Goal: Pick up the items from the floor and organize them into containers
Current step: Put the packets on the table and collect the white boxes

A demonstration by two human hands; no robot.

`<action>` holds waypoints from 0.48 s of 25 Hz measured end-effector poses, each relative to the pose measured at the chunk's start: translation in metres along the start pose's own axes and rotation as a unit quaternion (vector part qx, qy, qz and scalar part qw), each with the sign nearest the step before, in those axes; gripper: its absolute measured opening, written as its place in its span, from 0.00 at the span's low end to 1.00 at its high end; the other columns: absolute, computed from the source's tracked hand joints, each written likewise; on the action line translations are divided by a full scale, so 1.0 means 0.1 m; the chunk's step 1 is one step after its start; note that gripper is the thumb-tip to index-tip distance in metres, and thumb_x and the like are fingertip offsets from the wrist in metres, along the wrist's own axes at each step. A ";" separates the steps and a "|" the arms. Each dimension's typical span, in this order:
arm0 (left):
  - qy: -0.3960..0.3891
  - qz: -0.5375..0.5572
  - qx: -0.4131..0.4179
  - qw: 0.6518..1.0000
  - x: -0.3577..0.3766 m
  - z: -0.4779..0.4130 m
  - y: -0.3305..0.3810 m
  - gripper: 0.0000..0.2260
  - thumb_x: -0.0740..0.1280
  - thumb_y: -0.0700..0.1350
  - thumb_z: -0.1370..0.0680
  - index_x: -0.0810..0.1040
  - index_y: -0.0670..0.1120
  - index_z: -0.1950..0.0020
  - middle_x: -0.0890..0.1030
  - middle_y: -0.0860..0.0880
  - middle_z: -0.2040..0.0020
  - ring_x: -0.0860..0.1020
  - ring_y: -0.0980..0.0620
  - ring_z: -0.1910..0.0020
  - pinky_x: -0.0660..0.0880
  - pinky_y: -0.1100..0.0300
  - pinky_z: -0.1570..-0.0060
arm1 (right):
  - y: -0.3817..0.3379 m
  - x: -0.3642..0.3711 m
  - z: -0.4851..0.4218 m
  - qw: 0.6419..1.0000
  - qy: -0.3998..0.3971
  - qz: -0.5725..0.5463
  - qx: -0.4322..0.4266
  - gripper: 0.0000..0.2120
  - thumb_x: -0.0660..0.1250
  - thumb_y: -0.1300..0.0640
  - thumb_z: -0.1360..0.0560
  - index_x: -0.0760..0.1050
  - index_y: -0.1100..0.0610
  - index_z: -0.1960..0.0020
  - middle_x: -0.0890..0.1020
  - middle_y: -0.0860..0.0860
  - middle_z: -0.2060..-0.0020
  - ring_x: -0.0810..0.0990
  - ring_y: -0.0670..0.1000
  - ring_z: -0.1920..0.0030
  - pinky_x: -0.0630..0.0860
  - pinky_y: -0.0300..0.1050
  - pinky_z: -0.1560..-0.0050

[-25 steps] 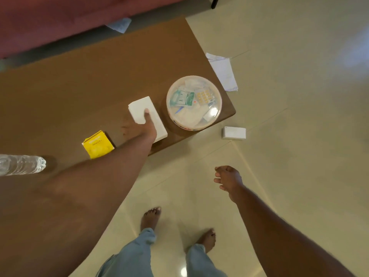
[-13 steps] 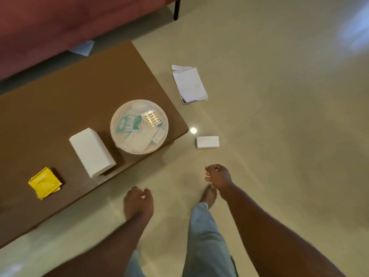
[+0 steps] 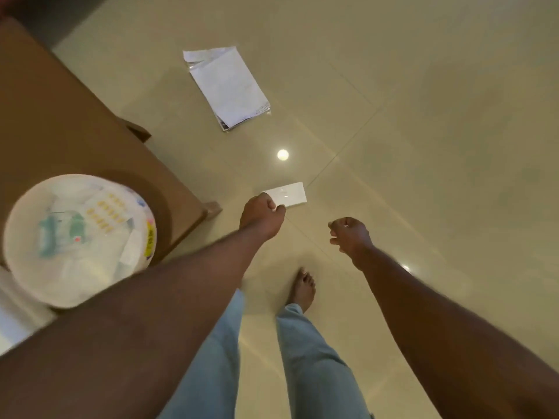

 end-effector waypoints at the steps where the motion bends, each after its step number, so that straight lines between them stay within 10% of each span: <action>1: -0.018 -0.033 0.002 0.999 0.16 -0.25 -0.07 0.08 0.69 0.53 0.27 0.73 0.51 0.59 0.80 0.52 0.52 0.79 0.49 0.53 0.74 0.58 0.58 | 0.06 0.05 -0.22 1.000 0.004 0.002 0.001 0.09 0.66 0.53 0.23 0.80 0.57 0.48 0.84 0.51 0.55 0.84 0.51 0.60 0.71 0.40 0.66; 12: -0.045 -0.384 0.149 0.910 1.44 -2.12 -0.48 0.32 0.76 0.50 0.31 0.65 0.47 0.31 0.68 0.45 0.34 0.69 0.44 0.35 0.71 0.49 0.43 | 0.74 0.57 -1.93 0.999 0.010 -0.031 0.008 0.10 0.67 0.51 0.24 0.80 0.57 0.49 0.85 0.52 0.54 0.86 0.52 0.56 0.72 0.39 0.69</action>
Point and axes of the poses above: each hand's wrist, its own z-axis away from the middle knuckle, its own x-axis out of the palm, y = z × x, the point moved 4 cm from there along -z, towards the middle knuckle
